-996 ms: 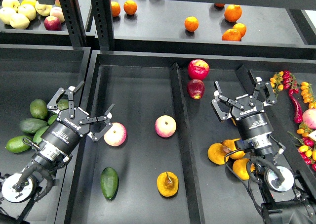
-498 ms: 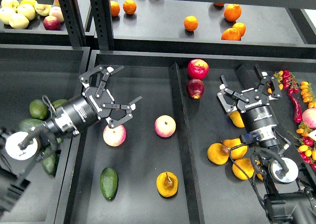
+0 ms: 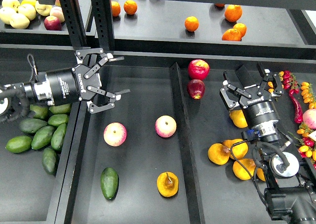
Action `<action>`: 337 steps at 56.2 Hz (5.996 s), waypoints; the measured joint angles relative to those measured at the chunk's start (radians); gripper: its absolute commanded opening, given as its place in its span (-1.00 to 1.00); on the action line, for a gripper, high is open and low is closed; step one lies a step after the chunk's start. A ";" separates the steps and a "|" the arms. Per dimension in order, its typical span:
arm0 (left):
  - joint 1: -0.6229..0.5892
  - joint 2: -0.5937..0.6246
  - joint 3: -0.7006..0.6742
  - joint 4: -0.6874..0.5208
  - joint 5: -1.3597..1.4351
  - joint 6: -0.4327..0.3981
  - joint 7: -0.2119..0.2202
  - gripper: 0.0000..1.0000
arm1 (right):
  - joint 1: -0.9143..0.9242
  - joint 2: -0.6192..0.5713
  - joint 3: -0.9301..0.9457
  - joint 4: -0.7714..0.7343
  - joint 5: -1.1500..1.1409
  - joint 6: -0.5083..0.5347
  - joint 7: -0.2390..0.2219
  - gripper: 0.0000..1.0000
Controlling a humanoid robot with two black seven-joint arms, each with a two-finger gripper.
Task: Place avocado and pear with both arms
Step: 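Move the left gripper over the dark green avocado in the middle bin, then lower the left gripper and close it around the avocado, then carry the avocado into the avocado bin and open the left gripper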
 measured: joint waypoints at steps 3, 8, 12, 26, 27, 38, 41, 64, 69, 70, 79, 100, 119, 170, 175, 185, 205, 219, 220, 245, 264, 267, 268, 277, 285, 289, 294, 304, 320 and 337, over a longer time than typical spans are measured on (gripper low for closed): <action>-0.005 -0.020 0.028 0.011 0.016 0.000 0.000 0.63 | 0.005 0.000 0.003 -0.002 0.000 0.000 0.000 0.99; 0.000 -0.054 0.046 0.029 0.051 0.000 0.000 0.63 | 0.006 0.000 0.004 -0.004 0.000 0.001 0.000 0.99; 0.008 -0.079 0.056 0.051 0.064 0.000 0.000 0.63 | 0.005 0.000 0.005 -0.009 0.000 0.001 0.000 0.99; 0.015 -0.128 0.136 0.074 0.080 0.000 0.000 0.63 | -0.014 0.000 -0.003 -0.016 0.000 0.001 0.000 0.99; 0.015 -0.129 0.141 0.074 0.080 0.000 0.000 0.63 | -0.015 0.000 -0.003 -0.016 0.000 0.001 0.000 0.99; 0.009 -0.133 0.199 0.070 0.094 0.000 0.000 0.63 | -0.030 0.000 -0.007 -0.018 0.000 0.002 0.000 0.99; 0.009 -0.134 0.208 0.070 0.110 0.000 0.000 0.65 | -0.029 0.000 -0.008 -0.019 0.000 0.003 0.000 0.99; 0.000 -0.195 0.297 0.079 0.149 0.000 0.000 0.64 | -0.020 0.000 0.004 -0.023 0.001 0.003 0.000 0.99; 0.000 -0.213 0.327 0.091 0.166 0.000 0.000 0.64 | -0.020 0.000 0.005 -0.026 0.001 0.003 0.000 0.99; 0.000 -0.214 0.330 0.093 0.170 0.000 0.000 0.64 | -0.020 0.000 0.005 -0.026 0.001 0.003 0.000 0.99; 0.000 -0.239 0.382 0.115 0.216 0.000 0.000 0.64 | -0.020 0.000 0.005 -0.027 0.001 0.002 0.000 0.99; -0.028 -0.286 0.496 0.174 0.369 0.000 0.000 0.64 | -0.026 0.000 0.005 -0.026 0.001 0.002 0.000 0.99; -0.075 -0.345 0.536 0.292 0.563 0.000 0.000 0.64 | -0.040 0.000 0.006 -0.025 0.001 0.002 0.000 0.99; -0.027 -0.464 0.559 0.537 0.652 0.000 0.000 0.66 | -0.078 0.000 0.008 -0.020 0.002 0.016 0.000 0.99; -0.021 -0.478 0.559 0.542 0.652 0.000 0.000 0.66 | -0.078 0.000 0.008 -0.020 0.002 0.015 0.000 0.99; -0.011 -0.492 0.559 0.563 0.652 0.000 0.000 0.66 | -0.077 0.000 0.008 -0.018 0.002 0.014 0.000 0.99; 0.000 -0.509 0.559 0.584 0.652 0.000 0.000 0.66 | -0.076 0.000 0.008 -0.015 0.002 0.014 0.000 0.99; 0.005 -0.526 0.557 0.605 0.652 0.000 0.000 0.63 | -0.075 0.000 0.008 -0.015 0.002 0.014 0.000 0.99; 0.006 -0.526 0.557 0.606 0.652 0.000 0.000 0.61 | -0.075 0.000 0.008 -0.015 0.002 0.014 0.000 0.99; 0.017 -0.527 0.543 0.610 0.655 0.000 0.000 -0.18 | -0.075 0.000 0.008 -0.015 0.002 0.020 0.000 0.99; 0.030 -0.533 0.485 0.626 0.739 0.000 0.000 -0.42 | -0.075 0.000 0.008 -0.015 0.002 0.031 0.000 0.99; 0.036 -0.534 0.471 0.636 0.751 0.000 0.000 -0.44 | -0.075 0.000 0.007 -0.015 0.002 0.031 0.000 0.99; 0.038 -0.535 0.466 0.639 0.753 0.000 0.000 -0.44 | -0.075 0.000 0.007 -0.015 0.002 0.032 0.000 0.99; 0.040 -0.536 0.434 0.634 0.763 0.000 0.000 -0.45 | -0.076 0.000 0.006 -0.016 0.002 0.034 -0.001 0.99; 0.003 -0.508 0.363 0.575 0.755 0.000 0.000 -0.45 | -0.075 0.000 0.006 -0.016 0.002 0.041 -0.001 0.99; -0.038 -0.455 0.344 0.540 0.753 0.000 0.000 -0.45 | -0.073 0.000 0.006 -0.018 0.001 0.046 0.000 0.99; -0.076 -0.395 0.335 0.501 0.741 0.000 0.000 -0.45 | -0.071 0.000 0.005 -0.020 0.001 0.048 0.000 0.99; -0.135 -0.272 0.331 0.471 0.683 0.000 0.000 -0.44 | -0.068 0.000 -0.001 -0.022 0.001 0.048 0.000 0.99; -0.093 -0.053 0.268 0.468 0.671 0.000 0.000 -0.42 | -0.067 0.000 -0.004 -0.021 0.000 0.048 -0.002 0.99; 0.091 0.023 0.174 0.507 0.689 0.000 0.000 -0.30 | -0.067 0.000 -0.013 -0.018 -0.001 0.048 -0.002 0.99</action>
